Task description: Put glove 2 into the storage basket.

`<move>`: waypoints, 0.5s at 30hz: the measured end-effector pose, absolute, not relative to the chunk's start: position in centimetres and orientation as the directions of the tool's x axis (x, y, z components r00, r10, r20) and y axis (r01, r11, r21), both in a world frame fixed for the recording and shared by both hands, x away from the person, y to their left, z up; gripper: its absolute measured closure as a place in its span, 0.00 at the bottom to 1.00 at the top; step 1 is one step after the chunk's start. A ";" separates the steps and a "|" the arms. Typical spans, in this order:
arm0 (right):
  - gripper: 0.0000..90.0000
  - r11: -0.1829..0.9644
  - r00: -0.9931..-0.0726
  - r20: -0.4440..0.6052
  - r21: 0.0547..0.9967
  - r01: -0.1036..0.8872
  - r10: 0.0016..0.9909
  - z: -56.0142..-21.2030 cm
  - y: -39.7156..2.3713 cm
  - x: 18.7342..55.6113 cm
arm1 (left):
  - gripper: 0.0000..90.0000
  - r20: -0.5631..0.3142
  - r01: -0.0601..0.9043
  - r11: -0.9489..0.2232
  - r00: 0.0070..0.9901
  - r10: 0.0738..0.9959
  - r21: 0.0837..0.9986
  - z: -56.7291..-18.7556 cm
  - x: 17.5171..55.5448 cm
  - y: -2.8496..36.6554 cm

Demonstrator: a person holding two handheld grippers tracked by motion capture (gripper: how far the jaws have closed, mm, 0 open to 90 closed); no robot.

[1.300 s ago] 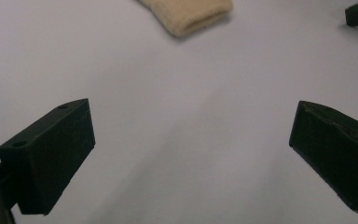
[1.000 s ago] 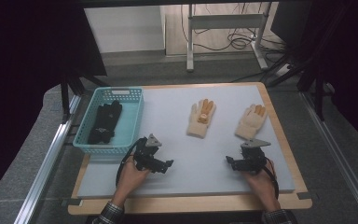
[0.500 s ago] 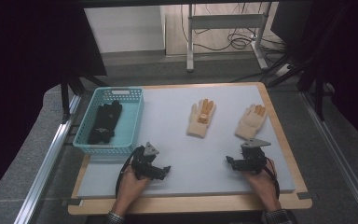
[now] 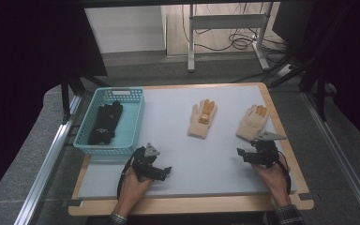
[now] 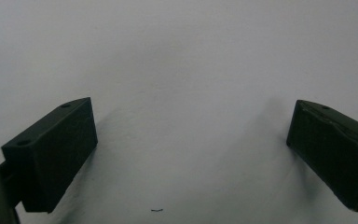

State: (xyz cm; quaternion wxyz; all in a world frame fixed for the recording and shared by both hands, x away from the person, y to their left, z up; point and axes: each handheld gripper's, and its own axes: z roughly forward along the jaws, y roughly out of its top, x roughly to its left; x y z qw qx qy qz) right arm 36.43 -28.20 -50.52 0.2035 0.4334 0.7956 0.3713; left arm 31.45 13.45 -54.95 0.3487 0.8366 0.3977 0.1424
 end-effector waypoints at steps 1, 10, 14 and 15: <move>0.36 0.345 -0.536 -0.002 0.768 0.540 0.844 -50.2 -28.5 36.8 | 0.02 -0.039 0.566 -0.440 0.643 0.765 0.697 -55.0 31.5 13.4; 0.44 0.319 -0.490 -0.011 0.771 0.551 0.872 -48.4 -30.5 40.2 | 0.02 -0.039 0.566 -0.439 0.642 0.766 0.698 -55.0 31.4 13.5; 0.54 0.311 -0.450 -0.038 0.773 0.553 0.892 -47.9 -31.6 42.6 | 0.03 -0.040 0.567 -0.437 0.641 0.767 0.699 -55.0 31.4 13.5; 0.57 0.308 -0.439 -0.045 0.776 0.550 0.897 -47.8 -31.8 43.0 | 0.03 -0.040 0.567 -0.437 0.641 0.767 0.699 -55.0 31.4 13.5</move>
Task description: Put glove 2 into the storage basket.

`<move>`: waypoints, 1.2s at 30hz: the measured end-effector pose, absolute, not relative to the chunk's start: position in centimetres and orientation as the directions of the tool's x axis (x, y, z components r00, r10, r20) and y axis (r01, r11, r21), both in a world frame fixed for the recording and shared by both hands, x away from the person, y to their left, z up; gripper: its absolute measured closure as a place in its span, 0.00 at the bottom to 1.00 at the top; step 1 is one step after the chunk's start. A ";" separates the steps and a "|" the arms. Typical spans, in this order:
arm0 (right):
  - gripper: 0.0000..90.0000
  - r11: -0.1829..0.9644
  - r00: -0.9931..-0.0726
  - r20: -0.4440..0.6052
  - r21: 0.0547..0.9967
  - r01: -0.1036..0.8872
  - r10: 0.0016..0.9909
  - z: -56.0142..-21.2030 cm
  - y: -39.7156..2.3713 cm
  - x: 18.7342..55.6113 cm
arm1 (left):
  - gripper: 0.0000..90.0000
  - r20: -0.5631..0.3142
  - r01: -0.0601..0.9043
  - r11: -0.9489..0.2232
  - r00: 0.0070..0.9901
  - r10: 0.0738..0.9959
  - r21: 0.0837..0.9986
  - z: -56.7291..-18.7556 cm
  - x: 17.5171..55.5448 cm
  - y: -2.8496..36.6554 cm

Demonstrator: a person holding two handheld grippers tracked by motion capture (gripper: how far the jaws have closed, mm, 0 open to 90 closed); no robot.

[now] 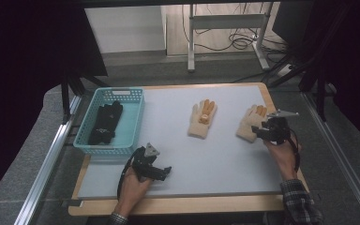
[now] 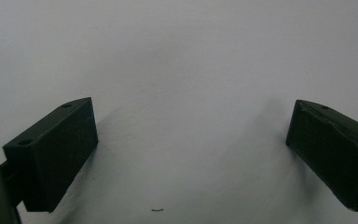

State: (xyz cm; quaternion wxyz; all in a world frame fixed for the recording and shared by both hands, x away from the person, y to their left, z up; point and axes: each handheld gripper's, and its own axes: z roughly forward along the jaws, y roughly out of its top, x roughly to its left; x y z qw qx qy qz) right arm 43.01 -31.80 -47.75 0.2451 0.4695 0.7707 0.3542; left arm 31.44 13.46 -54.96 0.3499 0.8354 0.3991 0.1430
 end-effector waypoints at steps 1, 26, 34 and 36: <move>0.57 0.308 -0.439 -0.045 0.776 0.550 0.897 -47.8 -31.8 43.0 | 0.03 -0.040 0.567 -0.437 0.641 0.767 0.699 -55.0 31.4 13.5; 0.56 0.289 -0.383 -0.036 0.722 0.628 0.923 -51.8 -31.1 48.9 | 0.03 -0.038 0.566 -0.439 0.641 0.766 0.698 -55.0 31.4 13.5; 0.64 0.287 -0.396 -0.018 0.718 0.634 0.918 -50.7 -30.9 48.1 | 0.03 -0.038 0.566 -0.441 0.643 0.765 0.697 -54.9 31.4 13.5; 0.64 0.299 -0.411 -0.024 0.727 0.618 0.911 -50.2 -30.7 47.6 | 0.03 -0.037 0.565 -0.441 0.643 0.765 0.697 -54.9 31.4 13.5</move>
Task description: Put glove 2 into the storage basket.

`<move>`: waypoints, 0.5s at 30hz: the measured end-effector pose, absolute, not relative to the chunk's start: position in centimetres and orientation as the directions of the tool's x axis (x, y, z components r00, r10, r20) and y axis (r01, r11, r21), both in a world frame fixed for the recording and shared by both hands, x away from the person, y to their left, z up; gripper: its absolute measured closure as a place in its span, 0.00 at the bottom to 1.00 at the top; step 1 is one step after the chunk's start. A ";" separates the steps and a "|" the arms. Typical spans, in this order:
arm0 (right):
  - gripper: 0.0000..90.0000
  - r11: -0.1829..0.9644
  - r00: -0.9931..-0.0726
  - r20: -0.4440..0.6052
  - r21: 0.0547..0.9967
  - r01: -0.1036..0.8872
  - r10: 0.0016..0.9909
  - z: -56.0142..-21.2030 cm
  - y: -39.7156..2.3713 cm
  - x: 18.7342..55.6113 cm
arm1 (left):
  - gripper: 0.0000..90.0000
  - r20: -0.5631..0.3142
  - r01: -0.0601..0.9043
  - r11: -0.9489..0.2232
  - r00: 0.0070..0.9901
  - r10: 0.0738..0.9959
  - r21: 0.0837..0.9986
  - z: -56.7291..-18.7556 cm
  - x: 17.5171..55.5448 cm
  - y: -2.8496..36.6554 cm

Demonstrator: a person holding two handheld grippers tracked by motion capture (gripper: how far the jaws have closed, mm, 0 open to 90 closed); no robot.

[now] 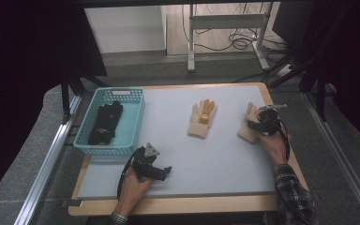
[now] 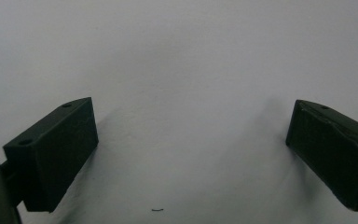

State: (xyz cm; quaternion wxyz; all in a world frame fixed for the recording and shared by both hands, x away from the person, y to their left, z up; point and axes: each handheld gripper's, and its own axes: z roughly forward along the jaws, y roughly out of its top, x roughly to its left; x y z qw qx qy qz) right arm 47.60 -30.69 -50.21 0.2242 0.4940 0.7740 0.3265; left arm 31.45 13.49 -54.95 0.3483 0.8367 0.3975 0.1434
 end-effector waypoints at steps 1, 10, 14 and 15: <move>0.64 0.304 -0.420 -0.027 0.733 0.609 0.907 -49.9 -30.5 47.3 | 0.03 -0.037 0.565 -0.442 0.643 0.765 0.697 -54.9 31.4 13.5; 0.63 0.325 -0.545 0.031 0.774 0.543 0.838 -46.8 -27.9 43.9 | 0.03 -0.038 0.566 -0.439 0.641 0.766 0.698 -55.0 31.4 13.5; 0.62 0.378 -0.624 0.020 0.781 0.497 0.781 -46.3 -25.4 41.5 | 0.03 -0.036 0.566 -0.442 0.643 0.765 0.696 -54.9 31.4 13.5; 0.62 0.378 -0.624 0.020 0.781 0.497 0.781 -46.3 -25.4 41.5 | 0.03 -0.036 0.566 -0.442 0.643 0.765 0.696 -54.9 31.4 13.5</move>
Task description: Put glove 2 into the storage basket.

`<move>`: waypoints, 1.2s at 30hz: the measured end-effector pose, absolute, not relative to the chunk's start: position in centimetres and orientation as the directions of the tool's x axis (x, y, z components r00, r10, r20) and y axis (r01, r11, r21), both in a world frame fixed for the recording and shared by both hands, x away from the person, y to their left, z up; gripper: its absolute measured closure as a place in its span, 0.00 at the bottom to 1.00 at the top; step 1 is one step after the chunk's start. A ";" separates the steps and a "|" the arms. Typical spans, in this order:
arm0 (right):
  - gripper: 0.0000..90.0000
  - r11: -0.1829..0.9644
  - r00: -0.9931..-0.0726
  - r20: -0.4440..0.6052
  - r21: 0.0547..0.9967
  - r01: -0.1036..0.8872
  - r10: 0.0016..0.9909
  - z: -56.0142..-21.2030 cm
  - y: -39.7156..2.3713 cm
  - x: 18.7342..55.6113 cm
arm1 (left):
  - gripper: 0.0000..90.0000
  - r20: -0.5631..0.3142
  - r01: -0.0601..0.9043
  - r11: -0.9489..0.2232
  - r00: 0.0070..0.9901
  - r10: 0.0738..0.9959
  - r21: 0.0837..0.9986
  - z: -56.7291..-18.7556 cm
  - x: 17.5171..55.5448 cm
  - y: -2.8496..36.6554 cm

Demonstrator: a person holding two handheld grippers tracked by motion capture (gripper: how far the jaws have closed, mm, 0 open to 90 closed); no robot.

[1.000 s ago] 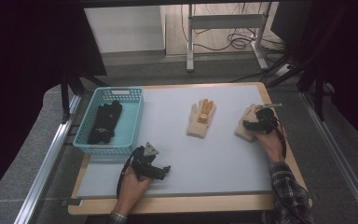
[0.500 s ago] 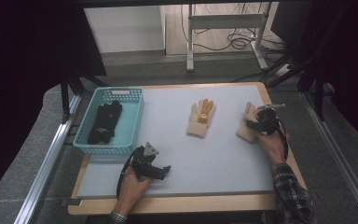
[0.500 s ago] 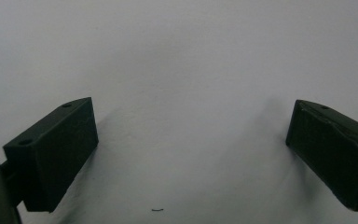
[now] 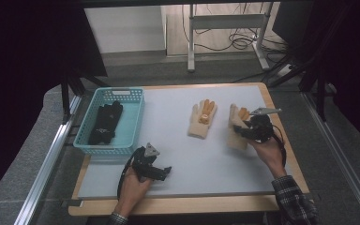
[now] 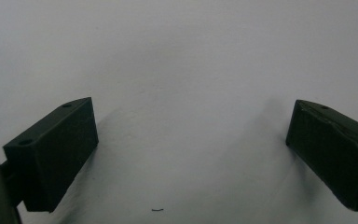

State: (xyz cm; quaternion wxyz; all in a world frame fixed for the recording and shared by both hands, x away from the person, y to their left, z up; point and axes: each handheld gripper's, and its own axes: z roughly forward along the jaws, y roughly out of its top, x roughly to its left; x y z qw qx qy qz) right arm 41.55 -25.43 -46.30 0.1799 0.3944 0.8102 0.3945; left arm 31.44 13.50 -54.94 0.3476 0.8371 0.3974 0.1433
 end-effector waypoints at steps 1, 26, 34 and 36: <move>0.61 0.407 -0.662 0.005 0.785 0.467 0.750 -46.1 -24.2 40.3 | 0.03 -0.035 0.565 -0.443 0.643 0.765 0.696 -54.9 31.4 13.5; 0.34 0.466 -0.772 0.075 0.759 0.454 0.631 -50.2 -17.8 33.6 | 0.03 -0.036 0.565 -0.441 0.642 0.766 0.697 -55.0 31.4 13.5; 0.42 0.422 -0.725 0.087 0.764 0.489 0.683 -49.8 -19.4 37.3 | 0.03 -0.036 0.565 -0.443 0.643 0.765 0.696 -54.9 31.4 13.5; 0.42 0.416 -0.721 0.090 0.764 0.493 0.687 -49.8 -19.4 37.8 | 0.03 -0.036 0.565 -0.443 0.643 0.765 0.696 -54.9 31.4 13.5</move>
